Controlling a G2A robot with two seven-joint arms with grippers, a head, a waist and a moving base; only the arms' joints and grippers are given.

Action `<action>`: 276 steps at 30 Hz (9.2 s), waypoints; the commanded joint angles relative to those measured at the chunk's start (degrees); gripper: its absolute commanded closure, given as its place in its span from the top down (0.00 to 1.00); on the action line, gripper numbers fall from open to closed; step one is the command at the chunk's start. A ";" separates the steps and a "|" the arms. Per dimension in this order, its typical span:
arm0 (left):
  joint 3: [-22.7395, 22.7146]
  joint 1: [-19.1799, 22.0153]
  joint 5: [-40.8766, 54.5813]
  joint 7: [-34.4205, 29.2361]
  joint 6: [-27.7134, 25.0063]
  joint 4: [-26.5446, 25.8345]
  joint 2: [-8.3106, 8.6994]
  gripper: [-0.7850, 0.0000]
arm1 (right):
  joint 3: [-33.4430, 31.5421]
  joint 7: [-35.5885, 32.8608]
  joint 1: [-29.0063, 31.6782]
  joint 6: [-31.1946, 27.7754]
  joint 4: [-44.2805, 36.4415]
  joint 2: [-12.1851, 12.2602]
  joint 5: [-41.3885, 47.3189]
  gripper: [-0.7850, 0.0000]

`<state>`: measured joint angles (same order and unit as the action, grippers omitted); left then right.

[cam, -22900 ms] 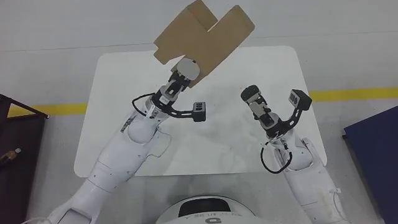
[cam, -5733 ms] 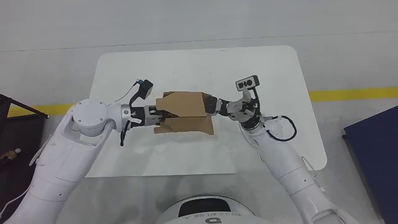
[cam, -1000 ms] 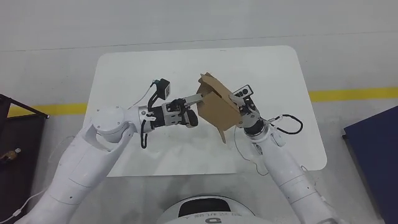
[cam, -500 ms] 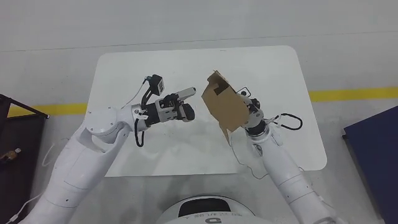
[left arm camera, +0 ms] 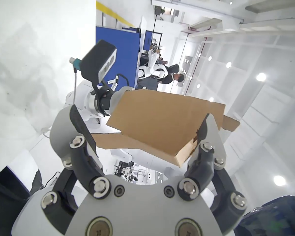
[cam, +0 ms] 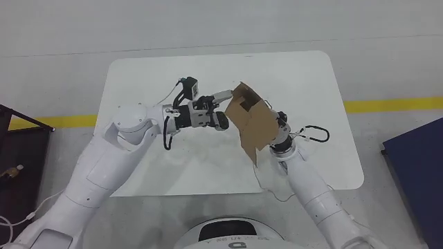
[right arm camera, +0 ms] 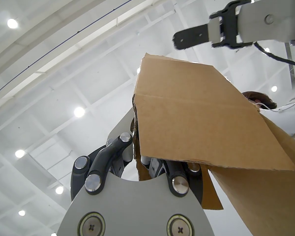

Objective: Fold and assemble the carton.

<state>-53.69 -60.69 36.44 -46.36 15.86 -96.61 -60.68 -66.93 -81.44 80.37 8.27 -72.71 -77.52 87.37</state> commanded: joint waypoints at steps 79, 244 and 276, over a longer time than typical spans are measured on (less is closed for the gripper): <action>-7.85 -8.13 -13.83 4.49 7.31 -13.82 2.30 1.00 | -1.05 2.58 -2.98 -0.07 5.12 -1.64 -3.94 0.00; 1.27 10.23 -33.66 -8.79 14.37 -6.17 0.10 1.00 | -0.92 2.14 -2.85 1.85 5.32 -2.43 -4.12 0.00; -3.75 7.07 -32.94 -6.96 16.49 -14.17 0.99 1.00 | -0.92 2.14 -2.85 1.85 5.32 -2.43 -4.12 0.00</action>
<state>-57.00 -53.24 3.19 -53.37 32.68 -109.90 -59.77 -67.85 -79.30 77.52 10.12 -67.39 -79.95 83.25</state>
